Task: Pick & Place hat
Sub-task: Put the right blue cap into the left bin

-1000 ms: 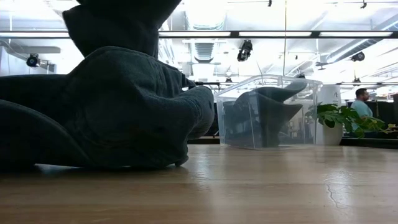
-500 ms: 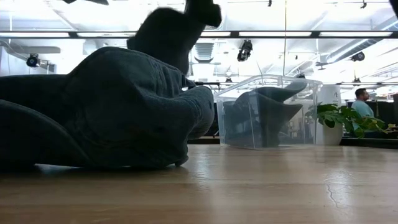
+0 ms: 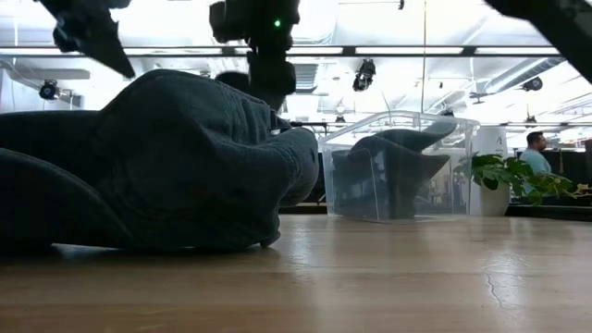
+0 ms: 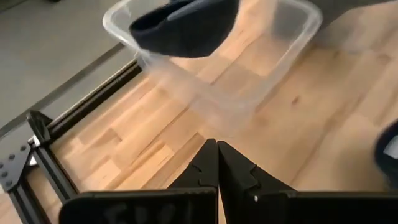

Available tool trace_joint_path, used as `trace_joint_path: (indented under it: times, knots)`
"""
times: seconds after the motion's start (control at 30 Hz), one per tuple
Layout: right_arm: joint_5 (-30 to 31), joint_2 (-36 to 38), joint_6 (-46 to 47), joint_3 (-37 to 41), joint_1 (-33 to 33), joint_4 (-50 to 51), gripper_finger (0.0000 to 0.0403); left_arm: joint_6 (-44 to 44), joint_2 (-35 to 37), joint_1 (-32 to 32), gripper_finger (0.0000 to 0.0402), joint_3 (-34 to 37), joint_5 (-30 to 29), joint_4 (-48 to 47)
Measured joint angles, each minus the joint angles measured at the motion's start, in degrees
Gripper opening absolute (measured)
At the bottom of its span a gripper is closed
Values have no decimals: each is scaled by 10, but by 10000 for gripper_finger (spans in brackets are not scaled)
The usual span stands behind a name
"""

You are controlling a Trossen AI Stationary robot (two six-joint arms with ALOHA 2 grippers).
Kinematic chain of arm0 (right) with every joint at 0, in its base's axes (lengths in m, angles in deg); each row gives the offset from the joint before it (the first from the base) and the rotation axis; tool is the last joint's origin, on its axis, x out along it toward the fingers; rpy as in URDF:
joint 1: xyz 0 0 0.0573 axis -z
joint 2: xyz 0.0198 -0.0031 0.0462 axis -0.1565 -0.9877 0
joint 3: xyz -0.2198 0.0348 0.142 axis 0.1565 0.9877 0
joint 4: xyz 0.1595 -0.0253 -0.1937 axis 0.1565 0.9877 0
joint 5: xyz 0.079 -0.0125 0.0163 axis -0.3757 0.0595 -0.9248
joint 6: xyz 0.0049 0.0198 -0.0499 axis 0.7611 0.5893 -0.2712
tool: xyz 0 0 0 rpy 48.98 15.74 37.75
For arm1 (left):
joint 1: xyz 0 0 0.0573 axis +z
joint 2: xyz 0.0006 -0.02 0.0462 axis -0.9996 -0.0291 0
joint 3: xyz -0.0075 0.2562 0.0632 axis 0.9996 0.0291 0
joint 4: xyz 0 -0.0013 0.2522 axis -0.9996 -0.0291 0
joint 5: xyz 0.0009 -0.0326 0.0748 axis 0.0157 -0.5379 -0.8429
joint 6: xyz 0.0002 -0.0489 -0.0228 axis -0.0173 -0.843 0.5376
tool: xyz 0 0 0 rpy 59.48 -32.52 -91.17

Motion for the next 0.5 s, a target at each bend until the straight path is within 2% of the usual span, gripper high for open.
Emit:
trace_joint_path:
  times: [0.1, 0.2, 0.3, 0.5]
  knots:
    - [-45, -36, 112, -61, 10, 125, 13, -20, -12, 0, 0, 26, -1, 17]
    - [-86, -30, 175, -39, 13, 179, 13, -32, -17, 0, 0, 42, -6, 31]
    - [-125, -19, 226, -40, 12, 200, 13, -32, -26, 2, 0, 57, -17, 45]
    - [-132, -17, 244, -59, 11, 194, 13, -24, -43, 9, 0, 89, -70, 93]
